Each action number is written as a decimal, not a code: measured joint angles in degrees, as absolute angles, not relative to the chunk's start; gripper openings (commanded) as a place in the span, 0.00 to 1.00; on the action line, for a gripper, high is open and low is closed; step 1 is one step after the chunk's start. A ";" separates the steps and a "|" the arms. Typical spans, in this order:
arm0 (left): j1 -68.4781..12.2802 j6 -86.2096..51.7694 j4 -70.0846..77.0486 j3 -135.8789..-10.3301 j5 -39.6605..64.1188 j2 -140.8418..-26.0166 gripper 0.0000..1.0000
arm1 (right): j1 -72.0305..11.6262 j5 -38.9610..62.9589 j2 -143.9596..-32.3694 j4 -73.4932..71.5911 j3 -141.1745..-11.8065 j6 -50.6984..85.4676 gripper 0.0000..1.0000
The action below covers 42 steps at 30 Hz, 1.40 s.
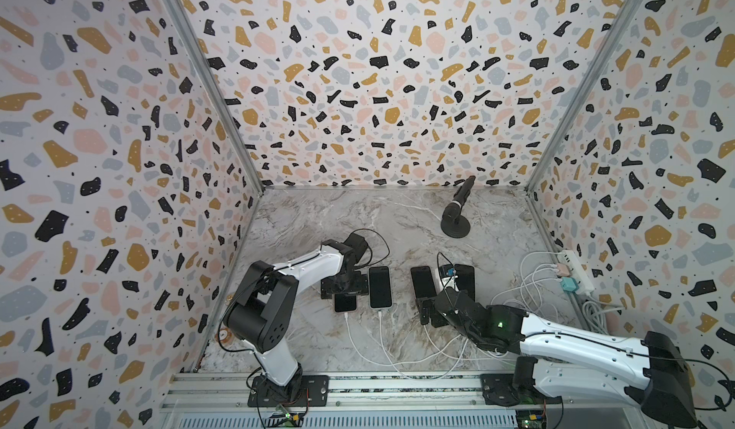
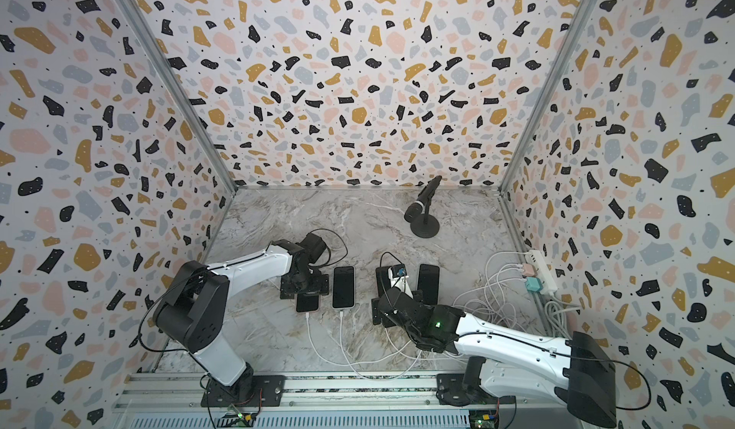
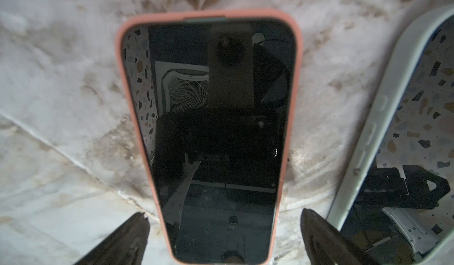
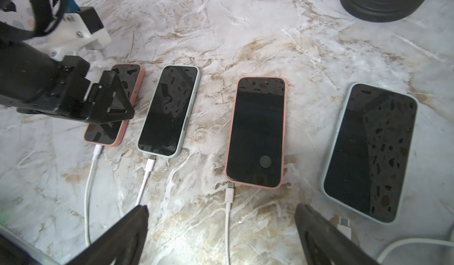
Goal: Unplug the charging cable from the phone
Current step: Pick up the phone at the center of the board.
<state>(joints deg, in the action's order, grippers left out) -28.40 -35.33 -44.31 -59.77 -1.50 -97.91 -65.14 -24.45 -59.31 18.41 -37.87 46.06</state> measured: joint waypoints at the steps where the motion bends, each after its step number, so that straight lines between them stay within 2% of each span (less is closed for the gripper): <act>1: -28.40 -35.31 -44.31 -59.79 -1.50 -98.15 1.00 | -65.14 -24.16 -59.02 18.13 -37.69 46.02 0.98; 16: -27.64 -35.11 -44.05 -60.95 -0.89 -101.01 0.90 | -65.14 -21.76 -58.02 14.46 -35.11 45.80 0.98; 21: -27.38 -35.16 -43.81 -61.01 0.78 -101.27 0.83 | -65.14 -20.95 -58.63 13.23 -34.70 45.84 0.97; 25: -27.38 -35.16 -43.66 -61.01 1.13 -101.27 0.73 | -65.14 -20.53 -58.81 13.17 -34.63 45.84 0.97; 35: -27.38 -35.18 -43.86 -61.12 0.58 -100.53 0.39 | -65.14 -19.03 -59.83 10.81 -34.17 45.93 0.97; 42: -27.38 -35.35 -43.86 -61.04 -1.39 -90.30 0.30 | -67.16 -17.56 -66.39 9.52 -34.72 44.25 0.97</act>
<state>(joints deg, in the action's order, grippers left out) -27.38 -35.35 -43.86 -61.04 -1.39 -90.30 -67.16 -17.56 -66.39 9.52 -34.72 44.25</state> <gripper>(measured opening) 0.734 0.969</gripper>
